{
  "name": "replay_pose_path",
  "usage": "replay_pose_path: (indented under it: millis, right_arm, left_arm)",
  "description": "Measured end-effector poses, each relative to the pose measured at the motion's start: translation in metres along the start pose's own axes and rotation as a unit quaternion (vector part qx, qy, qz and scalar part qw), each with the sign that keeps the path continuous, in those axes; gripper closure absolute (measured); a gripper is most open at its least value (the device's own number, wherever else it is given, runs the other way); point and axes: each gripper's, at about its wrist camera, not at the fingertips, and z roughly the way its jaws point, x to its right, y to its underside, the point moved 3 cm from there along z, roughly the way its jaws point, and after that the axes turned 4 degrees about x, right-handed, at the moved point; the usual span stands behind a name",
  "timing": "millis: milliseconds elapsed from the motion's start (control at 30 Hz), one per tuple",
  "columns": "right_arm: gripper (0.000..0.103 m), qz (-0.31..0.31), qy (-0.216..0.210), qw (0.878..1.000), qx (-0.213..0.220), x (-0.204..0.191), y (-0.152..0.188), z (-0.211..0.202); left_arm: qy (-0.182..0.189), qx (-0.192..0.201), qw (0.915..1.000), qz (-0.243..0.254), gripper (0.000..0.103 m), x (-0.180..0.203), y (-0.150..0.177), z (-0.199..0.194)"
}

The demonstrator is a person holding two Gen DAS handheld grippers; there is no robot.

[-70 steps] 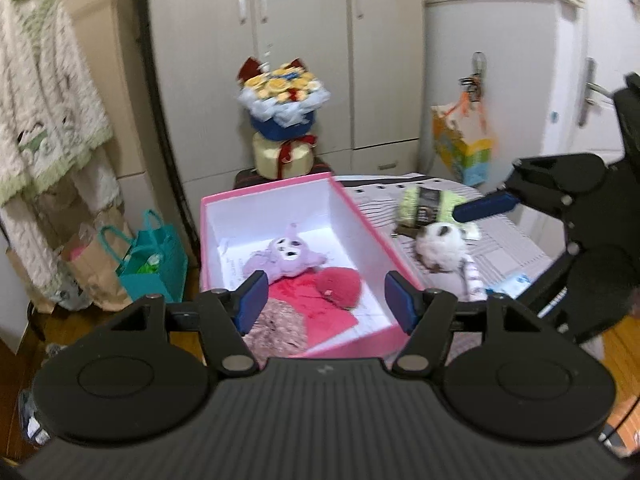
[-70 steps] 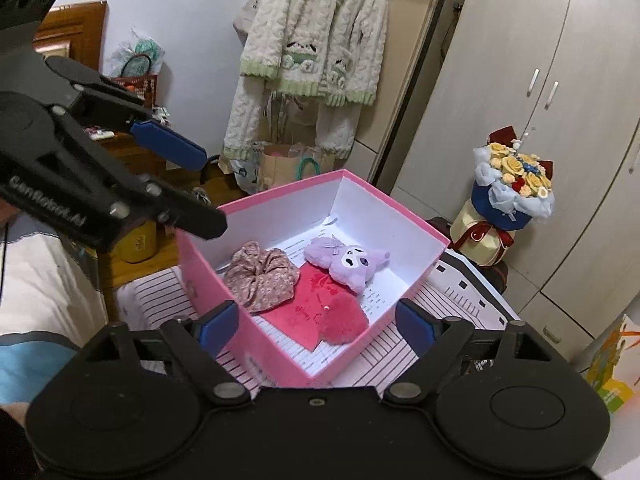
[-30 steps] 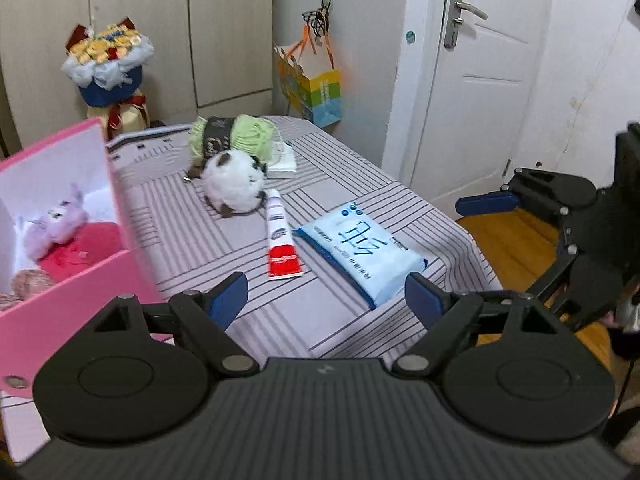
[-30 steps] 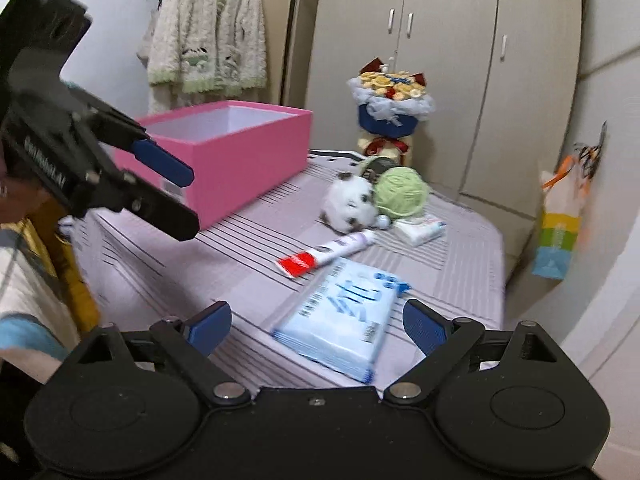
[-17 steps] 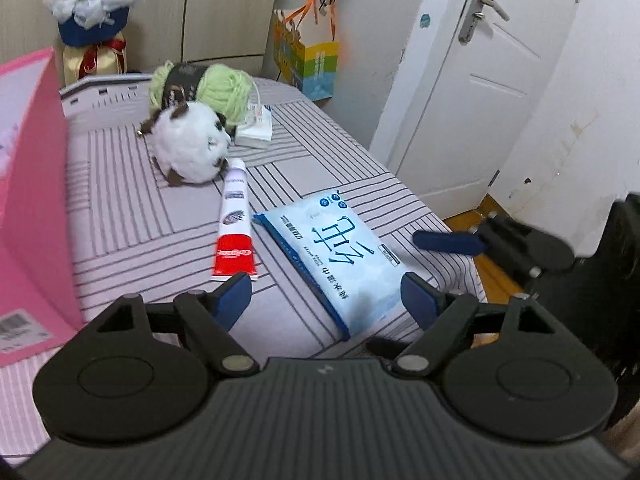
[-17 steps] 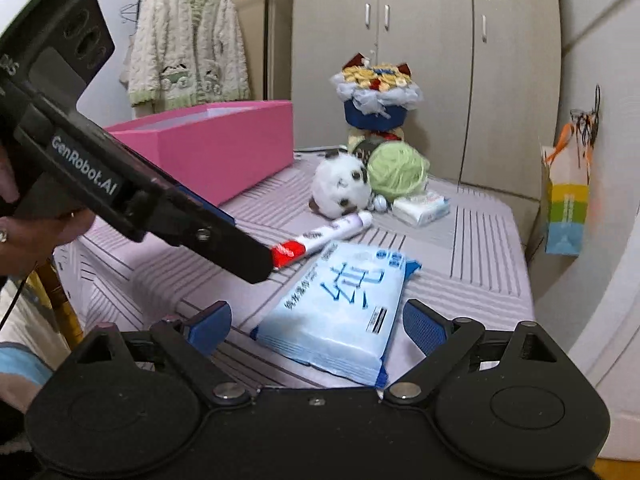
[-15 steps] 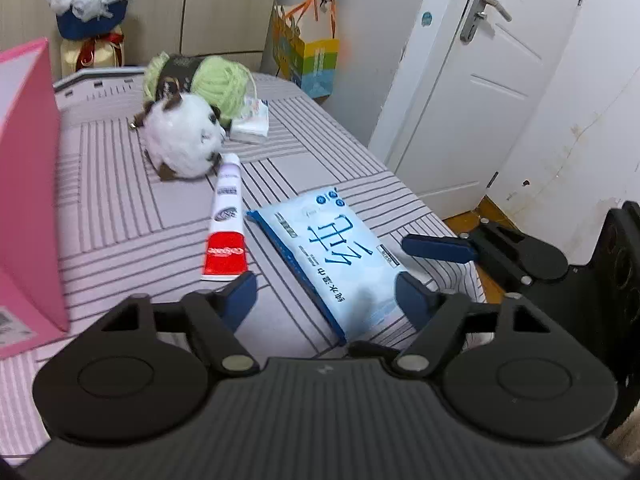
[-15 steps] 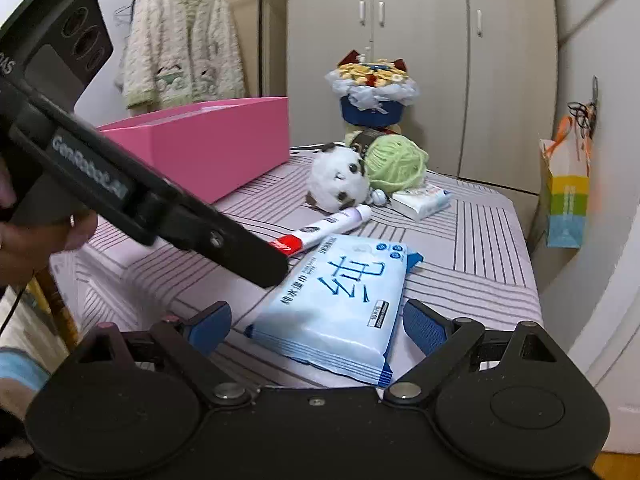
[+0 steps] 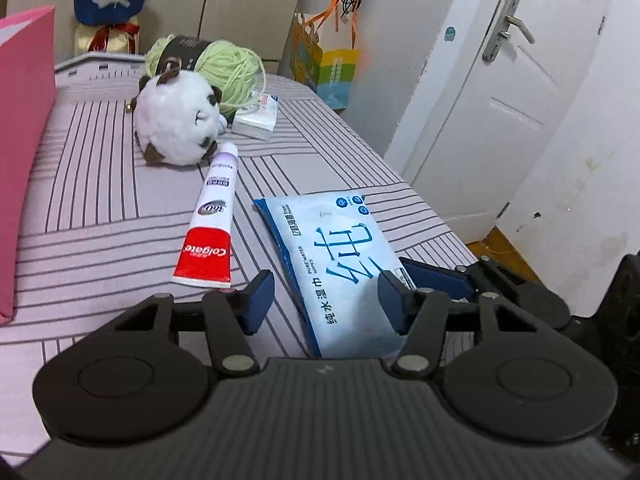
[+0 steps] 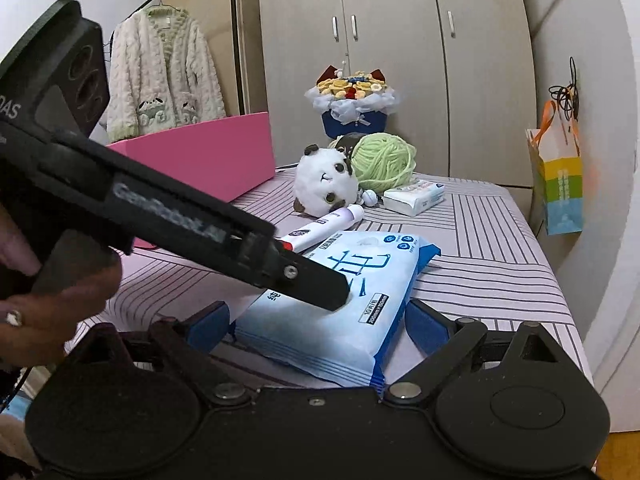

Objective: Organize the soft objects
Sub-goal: 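Grasp the wet-wipes pack edge with the left gripper and lift it, then carry the wet-wipes pack over the pink shoebox with the left gripper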

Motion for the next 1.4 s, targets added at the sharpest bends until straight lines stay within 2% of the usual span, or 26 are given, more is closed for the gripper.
replay_pose_path:
  millis: [133,233,300,433,500,667,800,1000,1133,1233,1400]
  right_arm:
    - [0.006,-0.021,0.015,1.0,0.004,-0.006,0.003,0.001]
    - [0.005,-0.014,0.019,1.0,0.009,-0.006,0.004,0.002]
    - [0.005,-0.01,0.022,1.0,0.013,-0.006,0.004,0.004]
    - [0.009,-0.002,0.05,0.998,0.026,-0.009,0.006,0.007]
    - [0.019,-0.001,0.065,0.997,0.032,-0.009,0.005,0.007]
    - [0.027,0.003,0.062,0.998,0.027,-0.007,0.002,0.006]
    - [0.028,-0.002,0.072,0.997,0.021,-0.017,-0.002,0.004]
    - [0.028,0.03,0.065,0.997,-0.006,-0.024,-0.015,-0.003]
    - [0.028,0.021,0.059,0.998,-0.012,-0.035,-0.022,-0.01]
    - [0.028,0.024,0.052,0.998,-0.02,-0.043,-0.029,-0.015]
    - [0.028,0.018,0.033,0.999,-0.036,-0.06,-0.042,-0.027]
  left_arm:
    - [0.005,0.001,1.0,-0.001,0.061,0.001,0.002,0.001]
    - [0.005,0.001,1.0,-0.001,0.063,0.002,0.002,0.002]
    - [0.015,0.009,0.9997,-0.019,0.065,0.001,0.002,0.001]
    - [0.015,0.017,0.9997,-0.009,0.065,0.006,0.005,0.001]
    - [0.018,0.01,0.9998,0.002,0.065,0.008,0.002,-0.001]
    - [0.011,-0.005,0.9998,0.016,0.065,0.013,0.0,-0.004]
    - [0.002,-0.004,0.9998,0.021,0.062,0.019,0.001,-0.009]
    - [-0.013,0.004,0.9994,0.031,0.061,0.026,0.004,-0.028]
    - [-0.023,0.008,0.9989,0.04,0.056,0.032,0.005,-0.044]
    - [-0.036,0.009,0.9981,0.049,0.056,0.036,0.005,-0.056]
    - [-0.041,0.008,0.9987,0.03,0.056,0.035,0.003,-0.081]
